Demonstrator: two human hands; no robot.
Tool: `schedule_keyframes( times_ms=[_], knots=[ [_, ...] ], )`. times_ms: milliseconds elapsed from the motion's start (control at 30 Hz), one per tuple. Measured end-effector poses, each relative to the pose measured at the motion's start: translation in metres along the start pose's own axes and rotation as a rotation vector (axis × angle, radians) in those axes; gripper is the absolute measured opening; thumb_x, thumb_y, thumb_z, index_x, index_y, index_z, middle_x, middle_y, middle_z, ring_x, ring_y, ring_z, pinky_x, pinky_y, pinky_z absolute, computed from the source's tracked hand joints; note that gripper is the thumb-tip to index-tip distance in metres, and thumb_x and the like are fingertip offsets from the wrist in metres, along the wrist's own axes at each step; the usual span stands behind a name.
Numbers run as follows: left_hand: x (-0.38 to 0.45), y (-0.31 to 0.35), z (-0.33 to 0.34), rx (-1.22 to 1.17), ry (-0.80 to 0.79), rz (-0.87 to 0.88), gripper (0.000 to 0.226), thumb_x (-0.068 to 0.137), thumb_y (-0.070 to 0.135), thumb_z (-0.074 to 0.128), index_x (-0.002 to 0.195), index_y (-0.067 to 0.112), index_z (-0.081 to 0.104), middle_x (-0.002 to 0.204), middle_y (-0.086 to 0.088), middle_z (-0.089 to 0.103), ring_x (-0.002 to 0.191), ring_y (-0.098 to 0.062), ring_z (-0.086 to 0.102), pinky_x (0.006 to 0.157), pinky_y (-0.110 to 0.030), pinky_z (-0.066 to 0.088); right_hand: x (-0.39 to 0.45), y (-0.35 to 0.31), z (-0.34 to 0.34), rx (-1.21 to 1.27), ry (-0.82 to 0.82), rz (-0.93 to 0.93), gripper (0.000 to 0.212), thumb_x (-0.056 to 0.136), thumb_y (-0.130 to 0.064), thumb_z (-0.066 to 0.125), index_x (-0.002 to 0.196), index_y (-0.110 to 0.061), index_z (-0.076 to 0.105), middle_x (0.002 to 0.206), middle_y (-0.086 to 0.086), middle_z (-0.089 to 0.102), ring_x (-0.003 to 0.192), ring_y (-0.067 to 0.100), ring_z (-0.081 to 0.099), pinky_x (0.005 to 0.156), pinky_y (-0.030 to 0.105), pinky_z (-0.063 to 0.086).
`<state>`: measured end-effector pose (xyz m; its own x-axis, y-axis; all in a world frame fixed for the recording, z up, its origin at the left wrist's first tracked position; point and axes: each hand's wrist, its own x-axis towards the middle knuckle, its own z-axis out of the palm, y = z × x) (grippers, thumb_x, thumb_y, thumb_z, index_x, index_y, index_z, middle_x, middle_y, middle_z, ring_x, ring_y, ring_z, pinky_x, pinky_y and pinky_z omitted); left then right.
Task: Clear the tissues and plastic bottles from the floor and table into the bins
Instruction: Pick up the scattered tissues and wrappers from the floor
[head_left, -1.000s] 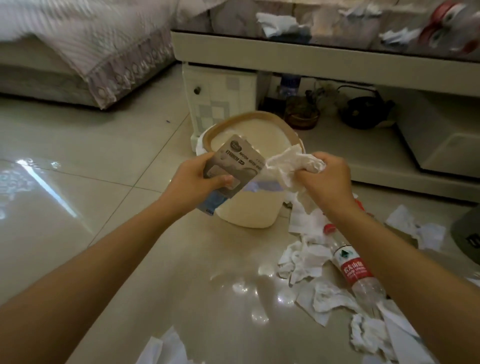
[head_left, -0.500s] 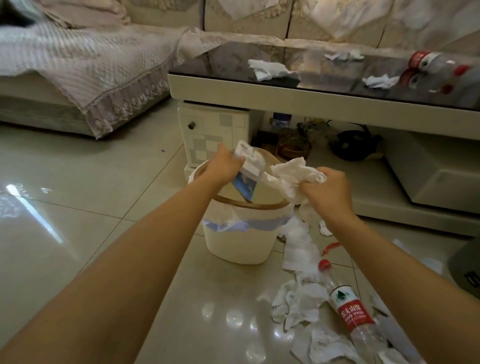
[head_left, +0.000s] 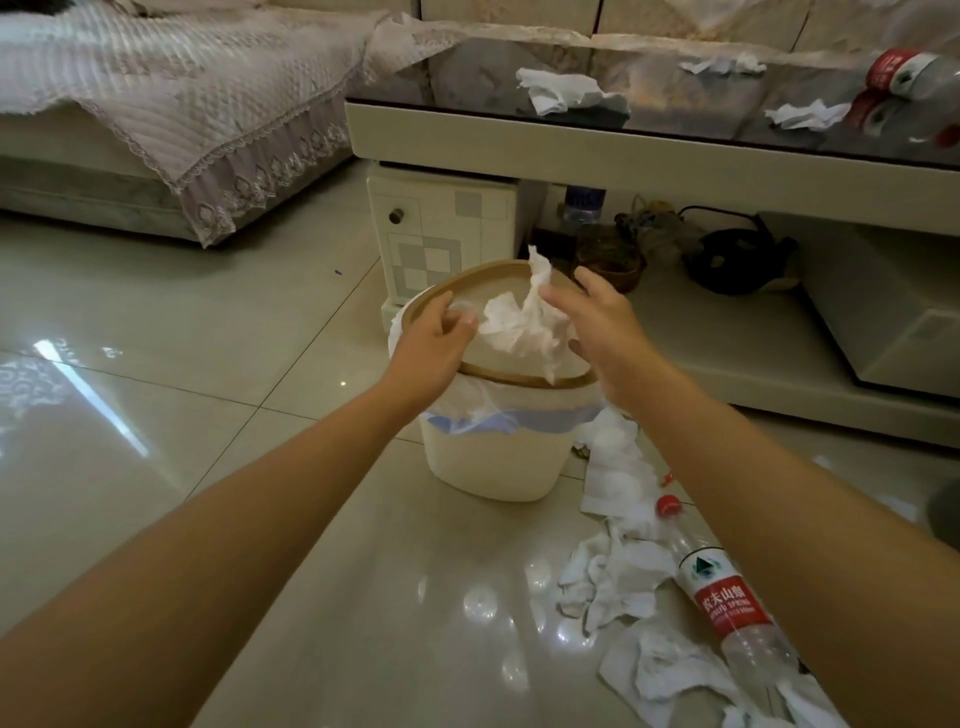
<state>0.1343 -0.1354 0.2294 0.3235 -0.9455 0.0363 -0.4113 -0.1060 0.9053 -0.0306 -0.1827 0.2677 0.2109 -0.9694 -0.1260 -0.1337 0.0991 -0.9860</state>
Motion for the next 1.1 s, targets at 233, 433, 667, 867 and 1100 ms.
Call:
schedule_keyframes(
  times_ms=[233, 433, 667, 867, 1100],
  knots=[
    [-0.022, 0.000, 0.006, -0.105, 0.001, 0.092, 0.041, 0.096, 0.023, 0.052, 0.136, 0.018, 0.047, 0.122, 0.005, 0.058, 0.106, -0.001, 0.054, 0.081, -0.008, 0.041, -0.017, 0.020, -0.006, -0.058, -0.018, -0.139, 0.048, 0.091, -0.011, 0.058, 0.136, -0.022, 0.047, 0.120, 0.000, 0.064, 0.105, 0.012, 0.061, 0.087, 0.029, 0.050],
    [-0.061, -0.019, 0.028, -0.086, -0.085, 0.159, 0.025, 0.091, 0.017, 0.060, 0.116, 0.016, 0.059, 0.093, 0.008, 0.062, 0.081, 0.006, 0.056, 0.072, -0.006, 0.045, -0.053, 0.062, -0.029, -0.341, -0.074, -0.293, 0.018, 0.087, -0.005, 0.060, 0.102, -0.011, 0.066, 0.086, 0.014, 0.067, 0.069, 0.018, 0.062, 0.063, 0.025, 0.053],
    [-0.142, -0.081, 0.019, 0.035, -0.211, -0.011, 0.026, 0.087, 0.019, 0.065, 0.112, 0.016, 0.061, 0.096, 0.002, 0.066, 0.086, -0.010, 0.058, 0.071, -0.006, 0.043, -0.099, 0.129, -0.007, -0.675, -0.242, -0.399, 0.013, 0.082, -0.019, 0.066, 0.093, -0.023, 0.069, 0.076, -0.008, 0.065, 0.065, 0.010, 0.060, 0.065, 0.035, 0.054],
    [-0.216, -0.143, -0.027, 0.296, -0.287, -0.150, 0.036, 0.086, 0.032, 0.065, 0.120, 0.026, 0.055, 0.106, 0.013, 0.061, 0.098, -0.004, 0.056, 0.072, -0.011, 0.043, -0.151, 0.175, 0.031, -0.971, -0.620, -0.483, 0.027, 0.084, -0.036, 0.059, 0.112, -0.034, 0.061, 0.095, -0.016, 0.062, 0.080, 0.005, 0.058, 0.068, 0.034, 0.053],
    [-0.286, -0.209, -0.044, 0.700, -0.337, -0.414, 0.099, 0.062, 0.070, 0.070, 0.142, 0.031, 0.027, 0.147, 0.006, 0.031, 0.133, -0.020, 0.032, 0.103, -0.043, 0.033, -0.196, 0.217, 0.052, -1.074, -0.832, -0.589, 0.033, 0.084, -0.037, 0.058, 0.117, -0.036, 0.056, 0.109, -0.016, 0.059, 0.095, 0.011, 0.058, 0.063, 0.029, 0.047]
  ],
)
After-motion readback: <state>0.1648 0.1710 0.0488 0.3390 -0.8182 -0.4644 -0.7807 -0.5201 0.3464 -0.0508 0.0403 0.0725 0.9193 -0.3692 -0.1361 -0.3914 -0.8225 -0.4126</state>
